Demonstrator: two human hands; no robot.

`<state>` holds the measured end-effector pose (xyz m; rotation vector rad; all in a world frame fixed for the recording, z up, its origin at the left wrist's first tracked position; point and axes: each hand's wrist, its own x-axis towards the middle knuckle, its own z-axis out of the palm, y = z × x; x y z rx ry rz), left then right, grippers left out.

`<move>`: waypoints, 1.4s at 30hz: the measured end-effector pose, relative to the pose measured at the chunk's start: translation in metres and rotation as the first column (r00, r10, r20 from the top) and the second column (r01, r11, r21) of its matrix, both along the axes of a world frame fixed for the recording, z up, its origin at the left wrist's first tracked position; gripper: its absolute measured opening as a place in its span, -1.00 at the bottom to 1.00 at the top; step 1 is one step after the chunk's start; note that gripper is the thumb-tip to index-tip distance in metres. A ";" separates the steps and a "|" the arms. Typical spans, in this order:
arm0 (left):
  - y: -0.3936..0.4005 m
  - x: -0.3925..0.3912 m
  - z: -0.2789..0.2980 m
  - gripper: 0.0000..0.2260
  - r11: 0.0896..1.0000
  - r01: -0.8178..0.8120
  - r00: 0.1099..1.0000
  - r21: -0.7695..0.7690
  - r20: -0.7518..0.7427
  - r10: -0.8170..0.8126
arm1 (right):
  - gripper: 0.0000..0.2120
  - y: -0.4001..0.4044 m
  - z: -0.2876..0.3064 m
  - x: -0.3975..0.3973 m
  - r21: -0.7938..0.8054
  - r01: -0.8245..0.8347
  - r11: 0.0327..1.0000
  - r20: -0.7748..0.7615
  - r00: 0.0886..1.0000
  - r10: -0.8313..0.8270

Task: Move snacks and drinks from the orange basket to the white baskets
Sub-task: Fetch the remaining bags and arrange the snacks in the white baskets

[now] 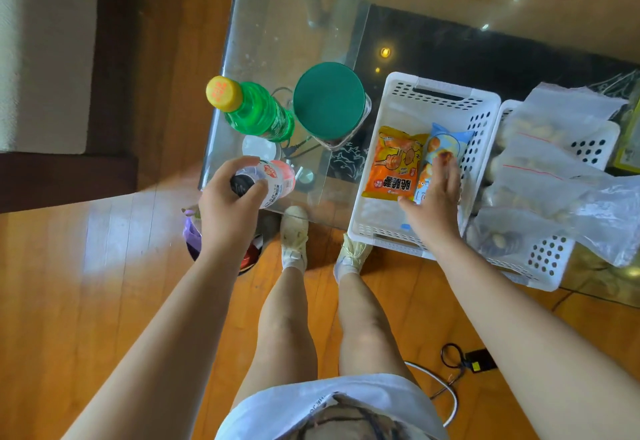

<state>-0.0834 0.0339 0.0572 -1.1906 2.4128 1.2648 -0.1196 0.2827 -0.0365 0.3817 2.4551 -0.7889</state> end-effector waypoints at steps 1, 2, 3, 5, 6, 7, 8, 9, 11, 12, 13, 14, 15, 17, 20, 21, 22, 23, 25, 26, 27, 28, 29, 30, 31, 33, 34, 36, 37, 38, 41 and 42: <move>0.000 0.000 0.000 -0.72 1.000 0.015 1.000 -0.012 -0.004 -0.015 | -0.22 -0.004 0.006 -0.005 -0.008 -0.004 1.000 -0.019 1.000 0.004; -0.001 0.000 0.000 -0.72 1.000 0.023 1.000 -0.018 -0.002 -0.023 | -0.23 -0.011 0.012 -0.012 -0.013 -0.021 1.000 -0.045 0.999 0.021; -0.001 0.001 0.001 -0.72 1.000 0.027 1.000 -0.014 0.001 -0.027 | -0.23 -0.019 0.019 -0.019 -0.018 -0.043 0.999 -0.078 0.996 0.042; -0.003 0.001 0.001 -0.71 0.999 0.031 1.000 0.014 0.004 -0.031 | -0.25 -0.038 0.034 -0.036 -0.025 -0.101 0.995 -0.163 0.982 0.096; -0.003 0.001 0.001 -0.71 0.999 0.040 0.999 0.020 0.005 -0.040 | -0.25 -0.048 0.041 -0.044 -0.027 -0.137 0.990 -0.210 0.969 0.129; -0.004 0.002 0.002 -0.70 0.998 0.058 0.998 0.020 0.004 -0.058 | -0.25 -0.059 0.048 -0.052 -0.025 -0.179 0.984 -0.254 0.953 0.167; -0.005 0.002 0.002 -0.70 0.996 0.084 0.996 0.012 -0.003 -0.084 | -0.24 -0.071 0.053 -0.060 -0.015 -0.222 0.975 -0.288 0.935 0.208; -0.007 0.002 0.003 -0.70 0.994 0.112 0.994 0.000 -0.016 -0.112 | -0.22 -0.082 0.058 -0.067 0.001 -0.264 0.964 -0.305 0.918 0.252; -0.010 0.002 0.003 -0.71 0.987 0.158 0.987 -0.021 -0.038 -0.158 | -0.14 -0.102 0.061 -0.080 0.051 -0.346 0.937 -0.287 0.893 0.346; -0.013 0.003 0.003 -0.72 0.985 0.170 0.984 -0.021 -0.042 -0.171 | -0.08 -0.111 0.061 -0.085 0.084 -0.388 0.918 -0.254 0.882 0.396; -0.017 0.003 0.004 -0.72 0.984 0.176 0.983 -0.018 -0.042 -0.177 | -0.03 -0.119 0.059 -0.088 0.119 -0.427 0.896 -0.215 0.870 0.443; -0.021 0.004 0.004 -0.72 0.984 0.180 0.983 -0.014 -0.039 -0.180 | 0.00 -0.125 0.058 -0.091 0.149 -0.457 0.877 -0.185 0.859 0.478; -0.026 0.005 0.003 -0.72 0.983 0.184 0.982 -0.013 -0.037 -0.184 | 0.01 -0.130 0.056 -0.092 0.169 -0.468 0.867 -0.174 0.852 0.494; -0.035 0.006 0.004 -0.71 0.982 0.187 0.982 -0.018 -0.031 -0.188 | -0.02 -0.134 0.054 -0.092 0.182 -0.436 0.881 -0.206 0.859 0.468; -0.050 0.006 0.005 -0.71 0.980 0.196 0.980 -0.017 -0.017 -0.196 | -0.07 -0.136 0.054 -0.081 0.158 -0.396 0.905 -0.238 0.874 0.424; -0.055 0.004 0.005 -0.70 0.981 0.196 0.980 -0.013 -0.013 -0.196 | -0.07 -0.136 0.054 -0.074 0.145 -0.406 0.902 -0.233 0.872 0.430; -0.059 0.003 0.005 -0.70 0.981 0.194 0.981 -0.009 -0.012 -0.194 | -0.07 -0.135 0.054 -0.065 0.134 -0.423 0.896 -0.228 0.867 0.443; -0.064 0.001 0.006 -0.70 0.982 0.189 0.982 -0.001 -0.013 -0.189 | -0.07 -0.135 0.055 -0.054 0.125 -0.442 0.888 -0.223 0.860 0.459; -0.069 -0.005 0.007 -0.71 0.984 0.171 0.985 0.042 -0.009 -0.171 | -0.07 -0.132 0.056 -0.033 0.106 -0.475 0.873 -0.214 0.847 0.487; -0.071 -0.007 0.008 -0.72 0.984 0.157 0.988 0.085 -0.002 -0.157 | -0.08 -0.130 0.057 -0.023 0.097 -0.488 0.867 -0.213 0.841 0.497; -0.073 -0.010 0.008 -0.74 0.979 0.141 0.990 0.145 0.004 -0.143 | -0.09 -0.128 0.058 -0.014 0.087 -0.497 0.864 -0.218 0.836 0.503; -0.075 -0.012 0.008 -0.76 0.968 0.121 0.992 0.218 0.010 -0.126 | -0.10 -0.127 0.059 -0.007 0.079 -0.502 0.861 -0.225 0.833 0.506; -0.076 -0.013 0.008 -0.78 0.952 0.098 0.994 0.291 0.016 -0.107 | -0.12 -0.126 0.060 -0.002 0.075 -0.505 0.860 -0.228 0.831 0.508; -0.078 -0.014 0.008 -0.79 0.932 0.076 0.996 0.353 0.018 -0.088 | -0.13 -0.125 0.061 0.002 0.077 -0.508 0.858 -0.225 0.829 0.511; -0.081 -0.014 0.008 -0.78 0.915 0.059 0.997 0.398 0.016 -0.071 | -0.13 -0.125 0.062 0.004 0.080 -0.510 0.856 -0.216 0.830 0.515; -0.084 -0.011 0.008 -0.70 0.886 0.043 0.999 0.461 0.007 -0.052 | -0.13 -0.125 0.064 0.006 0.084 -0.508 0.857 -0.189 0.836 0.515; -0.085 -0.009 0.008 -0.63 0.863 0.022 0.999 0.504 0.017 -0.035 | -0.12 -0.125 0.065 0.005 0.090 -0.513 0.854 -0.170 0.837 0.521; -0.087 -0.004 0.005 -0.49 0.785 -0.051 0.997 0.617 0.073 0.008 | -0.09 -0.126 0.068 0.003 0.106 -0.533 0.839 -0.117 0.832 0.543; -0.088 -0.002 0.003 -0.49 0.732 -0.082 0.995 0.676 0.096 0.023 | -0.07 -0.127 0.069 0.001 0.096 -0.526 0.845 -0.076 0.843 0.533; -0.088 0.000 0.001 -0.55 0.683 -0.098 0.994 0.724 0.101 0.035 | -0.05 -0.130 0.073 -0.003 0.062 -0.491 0.869 -0.030 0.870 0.493; -0.088 0.001 -0.004 -0.64 0.587 -0.113 0.992 0.802 0.053 0.118 | -0.06 -0.145 0.087 -0.019 -0.103 -0.318 0.943 0.007 0.947 0.320; -0.088 0.001 -0.005 -0.65 0.554 -0.130 0.986 0.822 0.047 0.161 | -0.09 -0.151 0.092 -0.026 -0.163 -0.290 0.943 -0.037 0.957 0.288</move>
